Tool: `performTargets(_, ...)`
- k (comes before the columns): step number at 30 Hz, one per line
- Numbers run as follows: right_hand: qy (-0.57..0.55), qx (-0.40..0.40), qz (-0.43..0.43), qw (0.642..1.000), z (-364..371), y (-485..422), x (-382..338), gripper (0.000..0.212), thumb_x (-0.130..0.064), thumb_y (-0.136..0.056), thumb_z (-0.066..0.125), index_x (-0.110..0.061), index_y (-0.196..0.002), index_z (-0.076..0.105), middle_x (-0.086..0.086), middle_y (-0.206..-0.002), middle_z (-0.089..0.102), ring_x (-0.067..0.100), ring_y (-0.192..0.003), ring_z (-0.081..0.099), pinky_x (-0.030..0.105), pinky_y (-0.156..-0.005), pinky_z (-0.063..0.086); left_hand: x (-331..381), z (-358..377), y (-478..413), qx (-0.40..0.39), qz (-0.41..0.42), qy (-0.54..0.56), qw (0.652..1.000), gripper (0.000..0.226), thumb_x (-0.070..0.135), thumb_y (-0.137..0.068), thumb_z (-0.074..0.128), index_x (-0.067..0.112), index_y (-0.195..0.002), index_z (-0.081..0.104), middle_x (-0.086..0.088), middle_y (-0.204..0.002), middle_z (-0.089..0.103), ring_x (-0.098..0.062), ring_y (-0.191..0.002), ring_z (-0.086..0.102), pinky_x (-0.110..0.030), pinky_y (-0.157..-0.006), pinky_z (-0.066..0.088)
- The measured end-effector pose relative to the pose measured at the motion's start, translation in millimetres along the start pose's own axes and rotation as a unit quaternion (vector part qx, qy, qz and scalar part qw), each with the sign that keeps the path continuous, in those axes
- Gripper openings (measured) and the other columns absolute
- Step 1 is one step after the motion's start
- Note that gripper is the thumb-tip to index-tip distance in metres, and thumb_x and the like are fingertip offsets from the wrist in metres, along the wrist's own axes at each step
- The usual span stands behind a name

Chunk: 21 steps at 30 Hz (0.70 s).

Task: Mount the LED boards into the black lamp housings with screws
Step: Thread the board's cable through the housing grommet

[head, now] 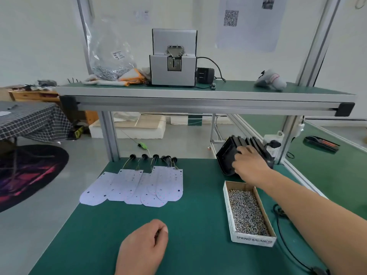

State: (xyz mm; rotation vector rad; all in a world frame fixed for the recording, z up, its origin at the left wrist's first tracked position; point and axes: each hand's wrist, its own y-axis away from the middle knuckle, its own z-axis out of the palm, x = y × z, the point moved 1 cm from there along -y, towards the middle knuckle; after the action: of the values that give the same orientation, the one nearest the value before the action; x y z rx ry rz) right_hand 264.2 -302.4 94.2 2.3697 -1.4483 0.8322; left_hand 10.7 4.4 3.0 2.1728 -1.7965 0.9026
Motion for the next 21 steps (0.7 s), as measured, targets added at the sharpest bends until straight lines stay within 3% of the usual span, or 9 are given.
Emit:
performTargets(3, 0.013, -0.009, -0.003, 1.000, 3, 3, 0, 0.018, -0.008, -0.081, 0.066, -0.021, -0.087, 0.077, -0.003, -0.082, 0.054, 0.033, -0.120, 0.047, 0.046, -0.109, 0.029, 4, -2, 1, -0.013, -0.007, 0.007, 1.000, 0.016, 0.046, -0.099, 0.055, 0.041, -0.084, 0.056, 0.037, -0.091, 0.059, 0.000, -0.078, 0.057, -0.018, -0.064, 0.044)
performTargets(6, 0.015, -0.009, -0.038, 0.999, 3, 5, 0, 0.021, -0.001, -0.072, 0.065, -0.020, -0.075, 0.073, -0.004, -0.072, 0.037, 0.032, -0.109, 0.045, 0.044, -0.101, 0.029, 6, -3, 1, -0.019, -0.009, 0.006, 1.000, 0.017, 0.046, -0.099, 0.054, 0.040, -0.083, 0.055, 0.038, -0.090, 0.059, 0.001, -0.077, 0.056, -0.017, -0.063, 0.045)
performTargets(9, 0.027, -0.022, -0.060, 0.998, 9, 9, 1, 0.024, -0.003, -0.075, 0.065, -0.024, -0.083, 0.073, -0.006, -0.080, 0.047, 0.027, -0.106, 0.046, 0.043, -0.098, 0.031, 7, -3, 1, -0.015, -0.013, 0.006, 1.000, 0.016, 0.047, -0.098, 0.054, 0.040, -0.084, 0.055, 0.038, -0.089, 0.058, 0.002, -0.079, 0.056, -0.016, -0.063, 0.043)
performTargets(13, 0.012, -0.004, -0.052, 0.999, 15, 12, 6, 0.014, -0.013, -0.089, 0.061, -0.026, -0.090, 0.066, -0.009, -0.083, 0.048, 0.022, -0.107, 0.049, 0.041, -0.090, 0.030, 6, -2, 1, -0.013, -0.021, 0.011, 1.000, 0.015, 0.049, -0.098, 0.053, 0.042, -0.086, 0.054, 0.034, -0.094, 0.060, 0.001, -0.084, 0.056, -0.016, -0.065, 0.043)
performTargets(17, -0.024, 0.007, -0.059, 0.998, 12, 12, 5, 0.012, -0.018, -0.098, 0.055, -0.026, -0.099, 0.063, -0.008, -0.091, 0.057, 0.022, -0.105, 0.052, 0.044, -0.095, 0.033, 2, 0, 1, -0.013, -0.020, 0.008, 1.000, 0.013, 0.051, -0.099, 0.052, 0.043, -0.089, 0.054, 0.034, -0.096, 0.060, 0.001, -0.087, 0.057, -0.015, -0.064, 0.043)
performTargets(21, -0.074, 0.105, -0.053, 0.990, 17, 17, 4, 0.004, -0.023, -0.100, 0.062, -0.022, -0.101, 0.066, -0.004, -0.097, 0.063, 0.025, -0.106, 0.056, 0.046, -0.095, 0.040, 0, 2, 1, -0.013, -0.020, 0.011, 1.000, 0.014, 0.050, -0.099, 0.052, 0.043, -0.088, 0.054, 0.033, -0.096, 0.061, 0.001, -0.089, 0.056, -0.016, -0.063, 0.043)
